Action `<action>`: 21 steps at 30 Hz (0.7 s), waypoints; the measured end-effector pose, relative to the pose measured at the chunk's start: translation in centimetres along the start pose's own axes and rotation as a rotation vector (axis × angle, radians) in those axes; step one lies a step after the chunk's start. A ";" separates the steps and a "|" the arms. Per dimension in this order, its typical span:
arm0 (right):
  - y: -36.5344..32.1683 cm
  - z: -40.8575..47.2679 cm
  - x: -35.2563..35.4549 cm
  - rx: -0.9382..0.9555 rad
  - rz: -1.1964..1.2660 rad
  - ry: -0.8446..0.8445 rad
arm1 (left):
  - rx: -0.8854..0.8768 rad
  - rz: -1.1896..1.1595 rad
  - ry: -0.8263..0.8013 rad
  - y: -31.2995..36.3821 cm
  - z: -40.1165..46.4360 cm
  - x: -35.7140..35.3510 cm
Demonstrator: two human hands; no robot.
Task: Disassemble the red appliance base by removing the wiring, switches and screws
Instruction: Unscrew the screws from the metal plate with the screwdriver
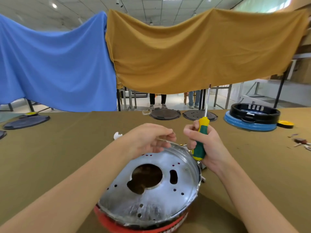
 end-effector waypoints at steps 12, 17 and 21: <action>-0.4 0.1 0.2 0.082 -0.238 0.045 | 0.001 -0.061 0.004 -0.4 0.9 -2.4; 0.2 0.0 1.0 0.048 -0.097 0.139 | -0.023 0.292 0.008 0.3 0.2 -2.1; 0.7 0.0 1.7 0.017 0.020 0.238 | -0.070 1.050 0.054 1.0 -1.2 -0.5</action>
Point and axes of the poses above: each hand's wrist, its own z-axis towards the middle knuckle, its own x-axis out of the back of the hand, y = z × x, the point moved 5 cm from there along z, towards the middle knuckle, and after that the axes turned 13 degrees about -y, right-handed, at the moved point
